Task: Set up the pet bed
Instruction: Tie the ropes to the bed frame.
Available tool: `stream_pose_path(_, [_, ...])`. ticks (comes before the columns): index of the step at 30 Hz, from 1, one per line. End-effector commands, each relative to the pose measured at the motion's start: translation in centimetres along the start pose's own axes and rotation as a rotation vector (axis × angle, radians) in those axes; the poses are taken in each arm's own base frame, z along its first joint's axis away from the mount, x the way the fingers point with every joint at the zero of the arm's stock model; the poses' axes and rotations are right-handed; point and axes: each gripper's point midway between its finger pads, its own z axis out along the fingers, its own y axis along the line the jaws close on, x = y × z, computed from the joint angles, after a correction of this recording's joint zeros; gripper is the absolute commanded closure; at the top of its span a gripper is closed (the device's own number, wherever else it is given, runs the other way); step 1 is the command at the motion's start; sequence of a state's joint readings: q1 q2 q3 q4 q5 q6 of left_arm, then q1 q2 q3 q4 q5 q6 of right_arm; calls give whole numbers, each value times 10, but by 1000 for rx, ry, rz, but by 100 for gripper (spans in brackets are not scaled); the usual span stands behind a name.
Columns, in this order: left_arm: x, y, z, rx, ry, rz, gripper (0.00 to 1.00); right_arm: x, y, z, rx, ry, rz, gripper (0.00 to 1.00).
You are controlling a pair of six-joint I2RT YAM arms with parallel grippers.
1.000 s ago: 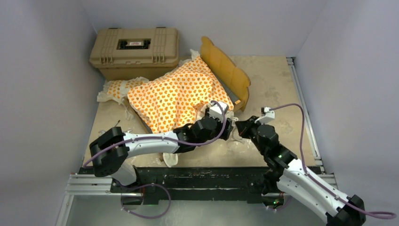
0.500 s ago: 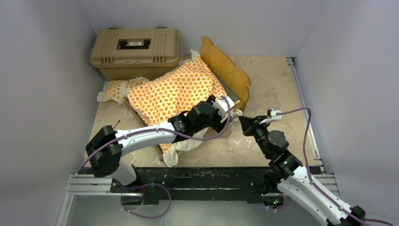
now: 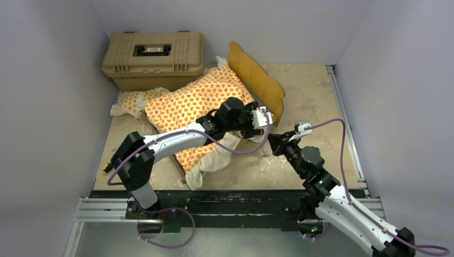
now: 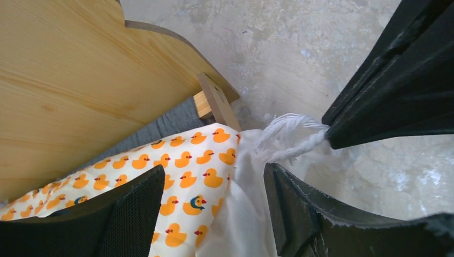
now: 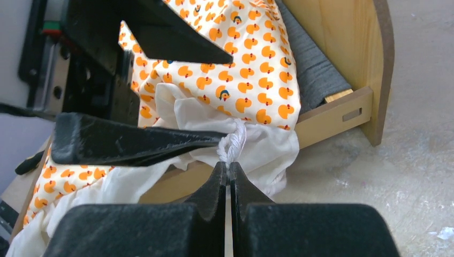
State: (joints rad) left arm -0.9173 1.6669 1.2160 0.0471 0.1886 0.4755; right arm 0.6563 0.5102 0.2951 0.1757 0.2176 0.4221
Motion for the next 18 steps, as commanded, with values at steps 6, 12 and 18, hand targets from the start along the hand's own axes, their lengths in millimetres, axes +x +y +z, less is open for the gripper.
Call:
stream_pose_path(6, [-12, -17, 10, 274, -78, 131, 33, -14, 14, 5, -59, -32, -35, 100])
stream_pose_path(12, [-4, -27, 0, 336, -44, 144, 33, -17, 12, 6, -38, -37, -31, 100])
stream_pose_path(18, [-10, -28, 3, 355, -74, 158, 36, -15, 12, 9, -41, -27, -41, 100])
